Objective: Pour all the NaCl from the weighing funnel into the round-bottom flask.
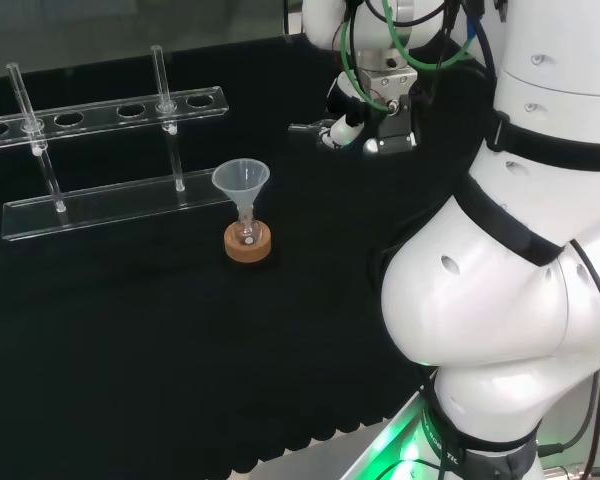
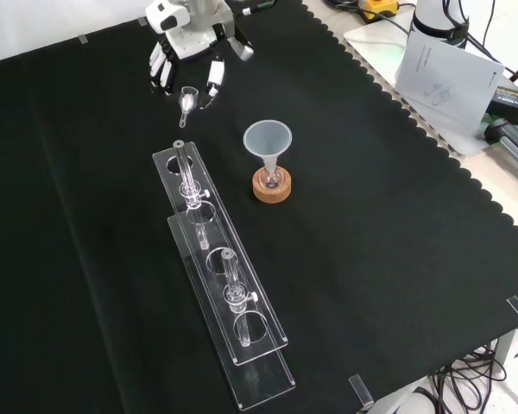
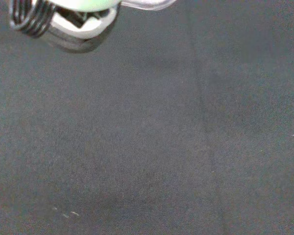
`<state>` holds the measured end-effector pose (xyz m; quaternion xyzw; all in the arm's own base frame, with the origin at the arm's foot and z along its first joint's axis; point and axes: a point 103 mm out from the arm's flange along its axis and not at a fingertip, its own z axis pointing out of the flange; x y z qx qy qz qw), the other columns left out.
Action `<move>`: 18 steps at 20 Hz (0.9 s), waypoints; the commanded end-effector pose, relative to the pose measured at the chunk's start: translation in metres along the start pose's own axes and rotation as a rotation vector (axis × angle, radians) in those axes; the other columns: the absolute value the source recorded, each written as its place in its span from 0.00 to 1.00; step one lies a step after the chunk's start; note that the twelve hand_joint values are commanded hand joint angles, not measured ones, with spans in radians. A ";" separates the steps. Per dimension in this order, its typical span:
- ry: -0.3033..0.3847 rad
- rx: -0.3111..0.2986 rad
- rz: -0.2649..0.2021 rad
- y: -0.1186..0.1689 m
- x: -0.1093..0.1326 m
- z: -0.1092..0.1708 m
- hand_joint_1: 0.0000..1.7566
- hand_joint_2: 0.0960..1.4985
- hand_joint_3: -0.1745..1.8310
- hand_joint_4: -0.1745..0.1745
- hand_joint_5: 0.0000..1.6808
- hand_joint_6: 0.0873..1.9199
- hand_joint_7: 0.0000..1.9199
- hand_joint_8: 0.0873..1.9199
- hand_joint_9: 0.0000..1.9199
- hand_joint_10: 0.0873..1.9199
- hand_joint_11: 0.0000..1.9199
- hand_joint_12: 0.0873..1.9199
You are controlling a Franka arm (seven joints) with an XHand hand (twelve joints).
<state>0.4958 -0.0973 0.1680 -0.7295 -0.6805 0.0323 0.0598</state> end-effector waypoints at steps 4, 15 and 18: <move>-0.005 -0.021 0.013 -0.024 -0.003 -0.029 0.63 0.43 0.40 1.00 0.72 0.37 0.35 0.31 0.53 0.17 0.39 0.57; -0.019 -0.006 0.043 -0.068 0.023 -0.060 0.63 0.43 0.39 1.00 0.72 0.37 0.35 0.31 0.51 0.16 0.38 0.56; -0.033 -0.005 0.045 -0.082 0.034 -0.064 0.63 0.43 0.39 1.00 0.72 0.37 0.35 0.31 0.51 0.16 0.38 0.56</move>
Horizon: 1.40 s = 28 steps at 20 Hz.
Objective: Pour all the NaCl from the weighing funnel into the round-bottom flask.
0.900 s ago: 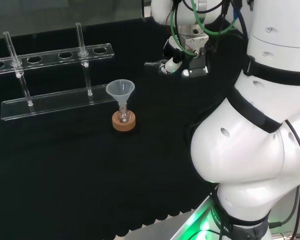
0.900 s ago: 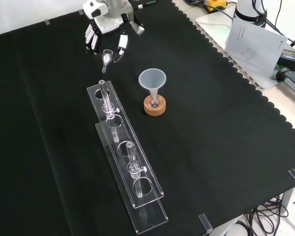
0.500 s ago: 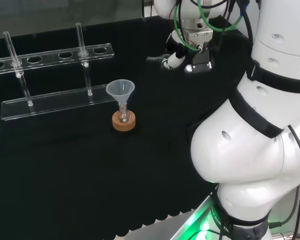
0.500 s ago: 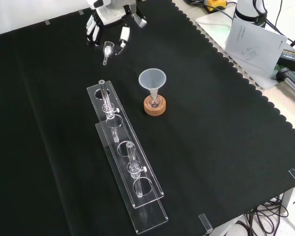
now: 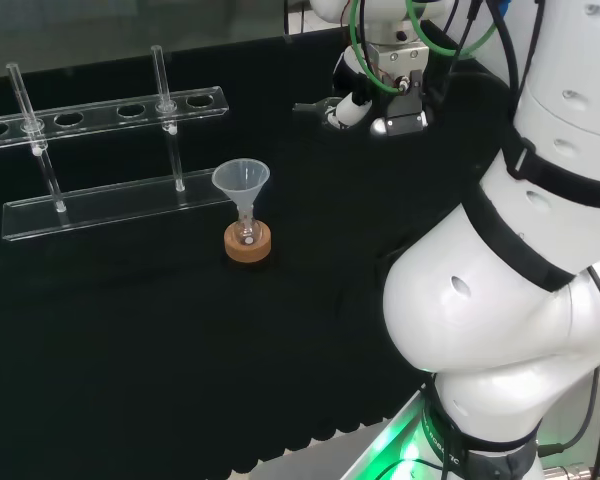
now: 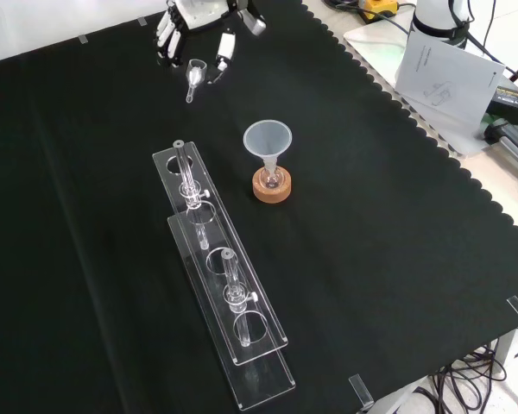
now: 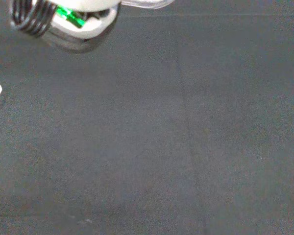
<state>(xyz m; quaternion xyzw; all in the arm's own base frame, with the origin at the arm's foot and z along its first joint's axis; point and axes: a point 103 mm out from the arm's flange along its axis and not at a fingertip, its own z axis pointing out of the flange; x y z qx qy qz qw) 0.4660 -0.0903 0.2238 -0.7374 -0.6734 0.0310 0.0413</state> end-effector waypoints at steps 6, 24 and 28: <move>-0.047 0.007 0.009 -0.069 0.050 -0.031 0.63 0.43 0.39 1.00 0.72 0.37 0.35 0.31 0.51 0.16 0.38 0.56; -0.087 0.027 -0.040 -0.118 0.080 -0.034 0.63 0.43 0.39 1.00 0.72 0.37 0.35 0.30 0.51 0.15 0.38 0.55; -0.110 0.050 -0.044 -0.122 0.083 -0.034 0.63 0.43 0.39 1.00 0.72 0.36 0.35 0.30 0.51 0.15 0.38 0.55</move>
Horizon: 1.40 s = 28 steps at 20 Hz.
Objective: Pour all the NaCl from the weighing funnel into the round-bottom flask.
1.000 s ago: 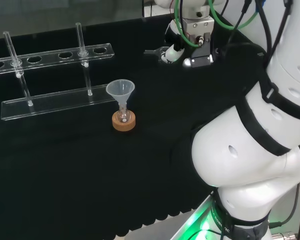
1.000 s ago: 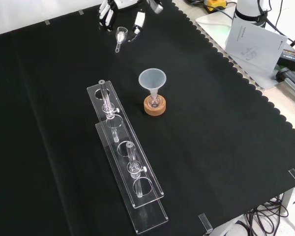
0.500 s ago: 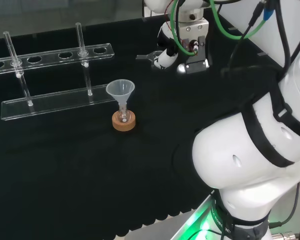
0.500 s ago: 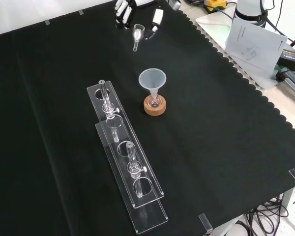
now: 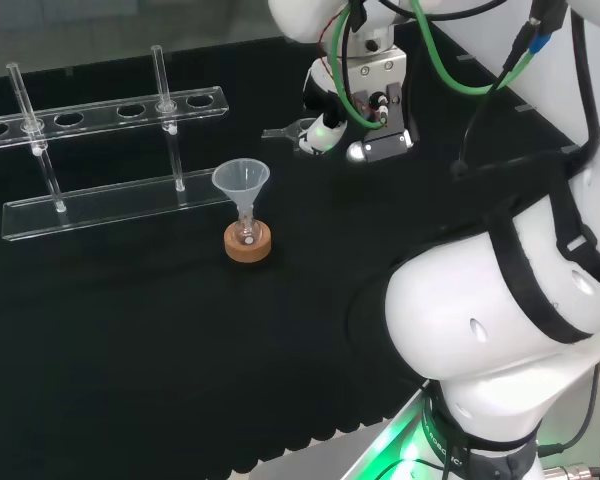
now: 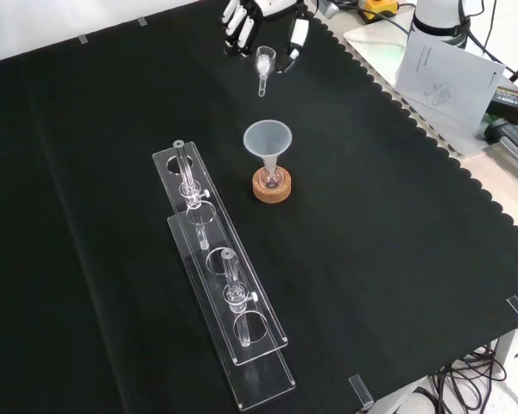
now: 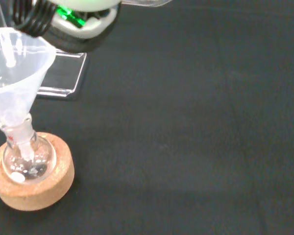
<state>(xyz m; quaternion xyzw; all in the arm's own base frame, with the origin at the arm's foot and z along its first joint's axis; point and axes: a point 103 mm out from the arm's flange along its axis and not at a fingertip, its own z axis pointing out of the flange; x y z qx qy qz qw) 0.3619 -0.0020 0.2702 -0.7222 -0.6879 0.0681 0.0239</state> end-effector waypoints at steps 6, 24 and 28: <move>-0.067 0.057 -0.021 -0.005 0.015 0.002 0.63 0.43 0.39 1.00 0.73 0.36 0.34 0.30 0.51 0.15 0.38 0.55; -0.210 0.135 -0.055 0.012 0.032 0.007 0.63 0.43 0.39 1.00 0.73 0.36 0.34 0.30 0.51 0.15 0.38 0.55; -0.237 0.138 -0.055 0.015 0.032 0.004 0.63 0.43 0.39 1.00 0.73 0.36 0.34 0.30 0.51 0.15 0.38 0.55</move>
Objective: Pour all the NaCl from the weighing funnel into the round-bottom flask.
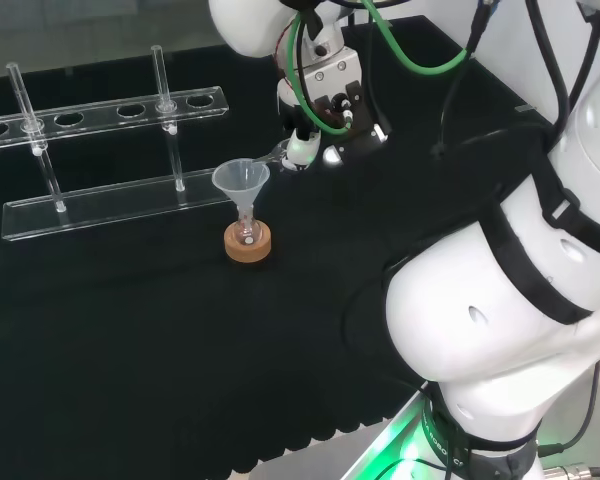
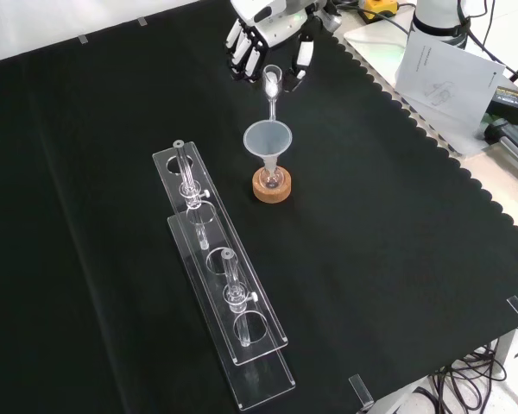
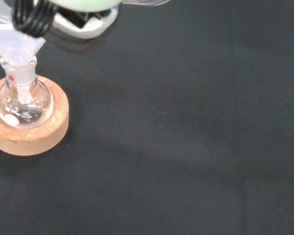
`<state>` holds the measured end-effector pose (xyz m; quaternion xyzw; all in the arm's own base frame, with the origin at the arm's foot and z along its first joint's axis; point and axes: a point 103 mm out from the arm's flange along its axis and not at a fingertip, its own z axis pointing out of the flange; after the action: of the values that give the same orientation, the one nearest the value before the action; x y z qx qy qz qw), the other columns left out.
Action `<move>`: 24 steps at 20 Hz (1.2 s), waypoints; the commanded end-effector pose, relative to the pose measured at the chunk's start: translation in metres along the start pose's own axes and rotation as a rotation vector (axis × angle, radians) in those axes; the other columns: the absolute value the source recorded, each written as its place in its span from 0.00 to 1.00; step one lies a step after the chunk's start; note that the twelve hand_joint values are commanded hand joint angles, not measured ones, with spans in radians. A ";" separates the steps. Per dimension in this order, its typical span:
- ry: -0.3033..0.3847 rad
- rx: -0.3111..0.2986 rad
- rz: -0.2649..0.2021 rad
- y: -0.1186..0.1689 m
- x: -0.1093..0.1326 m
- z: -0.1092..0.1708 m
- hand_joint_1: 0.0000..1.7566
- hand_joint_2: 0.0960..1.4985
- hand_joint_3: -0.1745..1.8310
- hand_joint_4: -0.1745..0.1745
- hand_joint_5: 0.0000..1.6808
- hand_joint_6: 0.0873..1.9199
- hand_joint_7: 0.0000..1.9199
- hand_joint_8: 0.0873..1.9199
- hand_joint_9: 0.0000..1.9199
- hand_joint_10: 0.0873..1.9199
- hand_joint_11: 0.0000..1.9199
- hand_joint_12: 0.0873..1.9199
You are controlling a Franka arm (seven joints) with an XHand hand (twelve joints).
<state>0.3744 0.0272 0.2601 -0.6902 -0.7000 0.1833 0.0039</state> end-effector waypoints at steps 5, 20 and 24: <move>-0.060 0.019 0.006 0.006 -0.001 -0.006 0.63 0.43 0.39 1.00 0.73 0.36 0.34 0.30 0.51 0.15 0.38 0.55; -0.127 0.033 -0.004 0.011 0.007 -0.014 0.63 0.43 0.39 1.00 0.73 0.36 0.34 0.30 0.51 0.14 0.38 0.55; -0.166 0.035 -0.005 0.011 0.010 -0.016 0.63 0.43 0.39 1.00 0.73 0.36 0.34 0.30 0.51 0.14 0.38 0.55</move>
<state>0.3884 0.0374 0.2688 -0.6751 -0.6965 0.2410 -0.0315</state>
